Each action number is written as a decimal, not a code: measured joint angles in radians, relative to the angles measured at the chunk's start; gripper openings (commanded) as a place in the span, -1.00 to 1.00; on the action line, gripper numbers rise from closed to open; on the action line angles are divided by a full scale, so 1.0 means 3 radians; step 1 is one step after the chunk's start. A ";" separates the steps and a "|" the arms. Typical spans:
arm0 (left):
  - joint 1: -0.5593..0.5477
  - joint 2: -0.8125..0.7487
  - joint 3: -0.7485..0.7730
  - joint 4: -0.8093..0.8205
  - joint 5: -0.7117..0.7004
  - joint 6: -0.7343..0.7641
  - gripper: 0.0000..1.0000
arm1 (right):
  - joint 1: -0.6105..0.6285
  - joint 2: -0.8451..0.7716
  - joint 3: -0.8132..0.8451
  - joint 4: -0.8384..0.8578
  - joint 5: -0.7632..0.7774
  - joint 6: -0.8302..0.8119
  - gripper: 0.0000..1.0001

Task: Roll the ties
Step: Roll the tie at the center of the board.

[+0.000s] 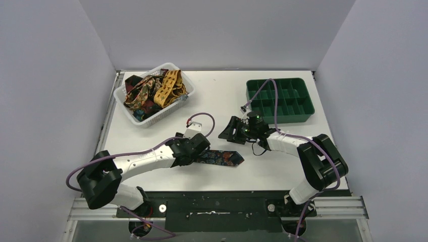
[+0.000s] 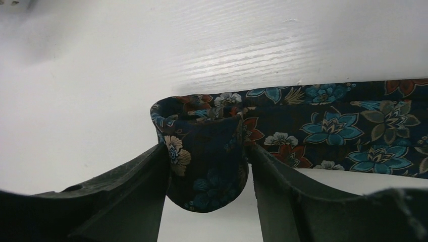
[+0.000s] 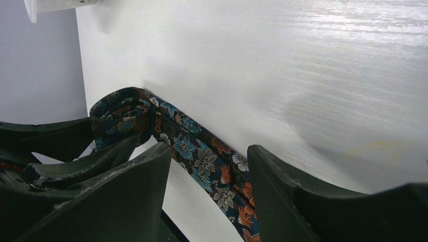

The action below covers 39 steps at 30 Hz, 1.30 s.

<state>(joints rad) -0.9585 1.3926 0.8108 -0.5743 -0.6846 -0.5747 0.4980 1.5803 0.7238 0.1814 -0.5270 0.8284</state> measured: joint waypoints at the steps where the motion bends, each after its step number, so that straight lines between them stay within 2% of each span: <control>1: -0.0004 0.0034 0.0013 0.0020 0.0033 -0.0023 0.17 | 0.0000 -0.0001 -0.0001 0.0001 0.0000 0.0000 0.18; 17: -0.0004 0.0193 0.0066 0.0582 0.0842 0.0051 0.27 | 0.0000 -0.0005 -0.0003 -0.0001 -0.0055 0.0000 0.21; 23: -0.0004 0.0126 0.0067 0.0680 0.0982 0.0033 0.34 | 0.0000 -0.0005 -0.0003 0.0004 -0.0122 0.0000 0.22; 27: 0.0017 -0.0178 0.0064 0.0685 0.1008 0.0006 0.41 | 0.0000 -0.0005 -0.0003 0.0023 -0.0179 0.0003 0.23; 31: 0.0122 -0.0701 0.0005 0.0767 0.1020 -0.0055 0.48 | 0.0019 -0.0005 -0.0003 0.0090 -0.0254 0.0020 0.26; 39: 0.0768 -0.1497 -0.0537 0.0876 0.1250 -0.0289 0.70 | 0.0291 0.0004 0.0099 0.0050 -0.0240 -0.0031 0.35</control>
<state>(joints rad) -0.7280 0.9436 0.6498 -0.3115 -0.3096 -0.6613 0.5854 1.5814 0.7536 0.1963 -0.5991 0.8192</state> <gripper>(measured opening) 0.820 0.664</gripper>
